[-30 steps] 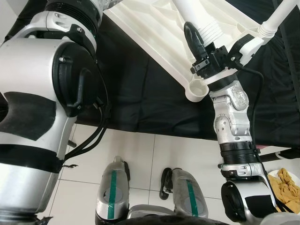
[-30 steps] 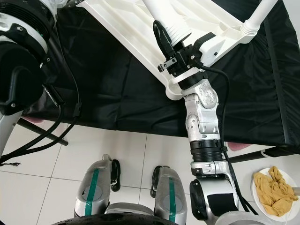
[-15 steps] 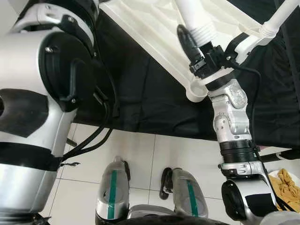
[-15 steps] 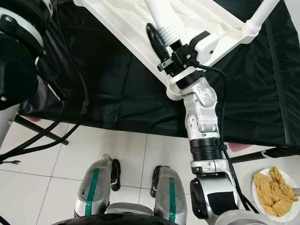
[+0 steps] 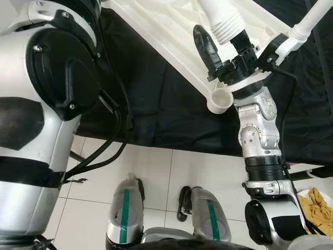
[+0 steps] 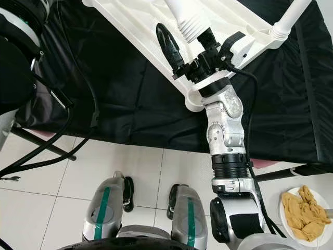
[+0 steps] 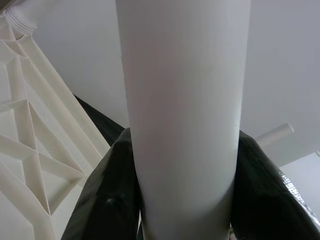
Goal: Building children table
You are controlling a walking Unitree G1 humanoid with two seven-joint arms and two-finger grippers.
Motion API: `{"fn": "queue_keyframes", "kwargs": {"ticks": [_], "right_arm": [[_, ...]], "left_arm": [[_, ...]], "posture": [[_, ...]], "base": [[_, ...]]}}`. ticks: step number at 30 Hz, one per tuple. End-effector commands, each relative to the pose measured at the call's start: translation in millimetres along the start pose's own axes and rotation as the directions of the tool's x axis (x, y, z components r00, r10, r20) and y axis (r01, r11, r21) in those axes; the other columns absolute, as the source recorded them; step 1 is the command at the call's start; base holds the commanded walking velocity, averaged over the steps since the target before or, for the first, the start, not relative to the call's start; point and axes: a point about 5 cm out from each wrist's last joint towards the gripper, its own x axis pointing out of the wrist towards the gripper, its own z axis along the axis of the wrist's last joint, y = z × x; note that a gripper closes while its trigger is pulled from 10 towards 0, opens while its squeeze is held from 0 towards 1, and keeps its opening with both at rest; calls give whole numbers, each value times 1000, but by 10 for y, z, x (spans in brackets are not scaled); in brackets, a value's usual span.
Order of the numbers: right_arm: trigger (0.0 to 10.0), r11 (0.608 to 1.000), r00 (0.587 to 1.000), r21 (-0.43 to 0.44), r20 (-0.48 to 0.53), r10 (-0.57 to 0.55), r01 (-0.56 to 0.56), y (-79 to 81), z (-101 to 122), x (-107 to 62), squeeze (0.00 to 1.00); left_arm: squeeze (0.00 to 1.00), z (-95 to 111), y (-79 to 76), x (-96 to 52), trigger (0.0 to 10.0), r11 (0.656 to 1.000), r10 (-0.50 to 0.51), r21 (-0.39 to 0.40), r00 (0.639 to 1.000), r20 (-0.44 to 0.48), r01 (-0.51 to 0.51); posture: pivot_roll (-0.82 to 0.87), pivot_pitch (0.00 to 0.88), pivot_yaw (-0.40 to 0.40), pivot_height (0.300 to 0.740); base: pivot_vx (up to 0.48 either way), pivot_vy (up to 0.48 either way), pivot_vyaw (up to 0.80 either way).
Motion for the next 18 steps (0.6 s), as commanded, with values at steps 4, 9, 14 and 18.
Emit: {"fn": "queue_keyframes", "kwargs": {"ticks": [4, 9, 14, 18], "right_arm": [[10000, 999, 1000, 32, 28, 1, -2, 11, 57, -57, 0], [10000, 996, 999, 88, 34, 8, -11, 34, 76, -91, 0], [10000, 995, 999, 102, 45, -4, 0, 31, 113, -149, 0], [10000, 995, 999, 98, 50, -9, 4, 24, 131, -182, 0]], "left_arm": [[0, 95, 87, -63, 10000, 999, 52, 14, 998, 22, -52], [0, 147, 147, -107, 10000, 997, 78, 24, 996, 33, -79], [0, 275, 211, -181, 10000, 993, 115, 29, 991, 73, -117], [0, 343, 262, -228, 10000, 988, 147, 25, 984, 100, -150]], "posture": [[19, 16, 44, 740], [23, 16, 65, 740], [26, 15, 74, 740], [28, 14, 80, 740]], "base": [[0, 0, 0], [0, 0, 0], [0, 0, 0], [0, 0, 0]]}}
